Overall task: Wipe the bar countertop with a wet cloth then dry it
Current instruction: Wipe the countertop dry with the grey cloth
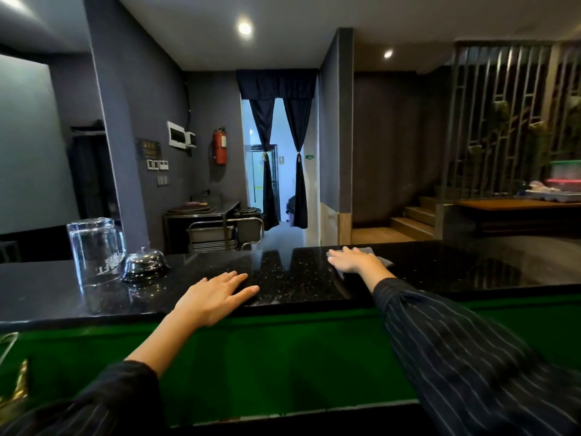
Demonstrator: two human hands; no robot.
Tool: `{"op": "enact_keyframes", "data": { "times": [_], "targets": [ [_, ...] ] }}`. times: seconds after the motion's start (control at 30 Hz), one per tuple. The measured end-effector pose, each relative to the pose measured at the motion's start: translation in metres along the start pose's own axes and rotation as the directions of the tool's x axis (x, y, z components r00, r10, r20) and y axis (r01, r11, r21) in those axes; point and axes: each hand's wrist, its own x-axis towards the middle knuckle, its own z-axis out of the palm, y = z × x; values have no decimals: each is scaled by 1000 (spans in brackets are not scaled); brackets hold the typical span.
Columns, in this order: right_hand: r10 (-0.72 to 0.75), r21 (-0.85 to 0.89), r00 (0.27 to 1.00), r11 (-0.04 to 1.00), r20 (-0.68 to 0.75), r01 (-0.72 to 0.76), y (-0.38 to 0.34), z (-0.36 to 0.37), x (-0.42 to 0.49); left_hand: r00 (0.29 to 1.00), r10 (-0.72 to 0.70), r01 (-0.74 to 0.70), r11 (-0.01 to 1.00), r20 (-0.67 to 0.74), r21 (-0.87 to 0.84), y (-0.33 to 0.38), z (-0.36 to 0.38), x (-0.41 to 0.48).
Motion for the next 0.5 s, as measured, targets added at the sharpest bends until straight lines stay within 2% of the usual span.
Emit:
{"op": "enact_keyframes", "data": {
  "times": [0.2, 0.3, 0.43, 0.5],
  "targets": [
    [-187, -30, 982, 982, -20, 186, -113, 14, 11, 999, -21, 21, 1000, -26, -1, 6, -6, -4],
    [-292, -58, 954, 954, 59, 296, -148, 24, 10, 999, -40, 39, 999, -7, -24, 9, -11, -9],
    [-356, -103, 928, 925, 107, 366, -131, 40, 65, 997, -47, 49, 998, 56, -40, 7, -9, -8],
    [-342, -99, 936, 932, 85, 349, -103, 29, 44, 996, -54, 58, 997, 70, -56, 4, -9, -6]
  ]
}}
